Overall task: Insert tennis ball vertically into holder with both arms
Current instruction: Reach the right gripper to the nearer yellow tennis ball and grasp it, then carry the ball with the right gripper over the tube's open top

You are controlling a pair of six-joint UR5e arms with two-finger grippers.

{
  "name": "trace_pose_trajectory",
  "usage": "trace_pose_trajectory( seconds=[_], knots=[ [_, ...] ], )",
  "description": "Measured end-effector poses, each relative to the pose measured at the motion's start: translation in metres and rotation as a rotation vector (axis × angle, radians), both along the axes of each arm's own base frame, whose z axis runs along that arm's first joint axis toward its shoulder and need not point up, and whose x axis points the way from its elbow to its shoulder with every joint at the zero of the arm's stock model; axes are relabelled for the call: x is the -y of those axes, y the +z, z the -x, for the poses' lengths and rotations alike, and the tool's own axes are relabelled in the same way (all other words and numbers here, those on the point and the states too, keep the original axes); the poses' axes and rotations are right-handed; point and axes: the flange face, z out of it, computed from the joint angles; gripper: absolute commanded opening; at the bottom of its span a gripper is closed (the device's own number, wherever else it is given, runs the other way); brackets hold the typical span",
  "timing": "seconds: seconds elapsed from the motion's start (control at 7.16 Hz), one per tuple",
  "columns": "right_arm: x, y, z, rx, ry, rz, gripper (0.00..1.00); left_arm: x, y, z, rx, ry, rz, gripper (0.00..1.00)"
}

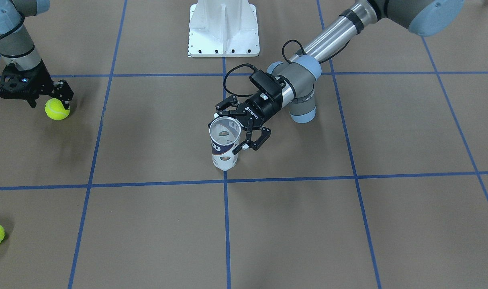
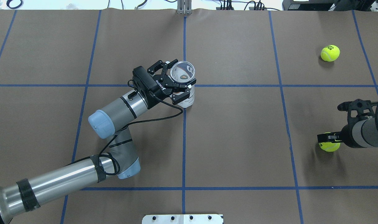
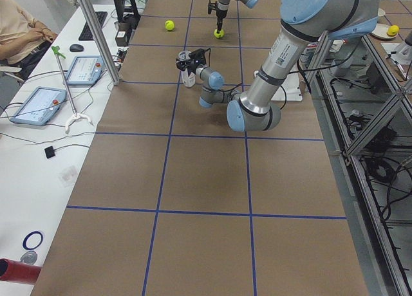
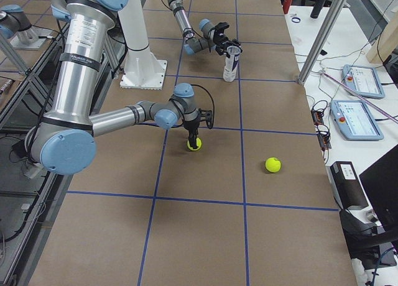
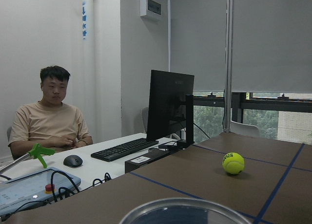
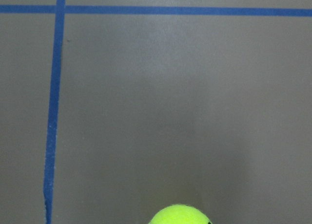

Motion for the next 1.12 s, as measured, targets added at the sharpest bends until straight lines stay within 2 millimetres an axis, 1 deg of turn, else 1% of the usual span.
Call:
trace_pose_trajectory(
  seconds=[0.14, 0.28, 0.42, 0.56, 0.7, 0.84, 0.98, 1.12],
  knots=[
    [-0.004, 0.009, 0.008, -0.022, -0.005, -0.013, 0.82, 0.0, 0.0, 0.0, 0.0, 0.001, 0.0, 0.99],
    [-0.008, 0.014, 0.013, -0.034, -0.007, -0.02, 0.54, 0.0, 0.0, 0.0, 0.0, 0.001, 0.0, 0.99],
    [-0.01, 0.016, 0.016, -0.039, -0.011, -0.024, 0.21, 0.0, 0.0, 0.0, 0.0, 0.0, 0.0, 0.99],
    [-0.012, 0.016, 0.018, -0.039, -0.015, -0.026, 0.07, 0.0, 0.0, 0.0, 0.0, 0.0, 0.0, 0.99],
    [-0.011, 0.01, 0.022, -0.027, -0.019, -0.032, 0.0, 0.0, 0.0, 0.0, -0.001, 0.0, 0.0, 0.99],
    [-0.008, -0.005, 0.027, 0.001, -0.021, -0.045, 0.0, 0.0, 0.0, 0.0, -0.001, 0.001, -0.001, 0.99],
    [0.001, -0.029, 0.032, 0.048, -0.014, -0.064, 0.0, 0.0, 0.0, 0.0, -0.001, 0.001, -0.001, 0.99],
    [0.021, -0.059, 0.036, 0.109, 0.006, -0.076, 0.0, 0.0, 0.0, 0.0, -0.001, 0.001, -0.001, 0.99]
  ],
)
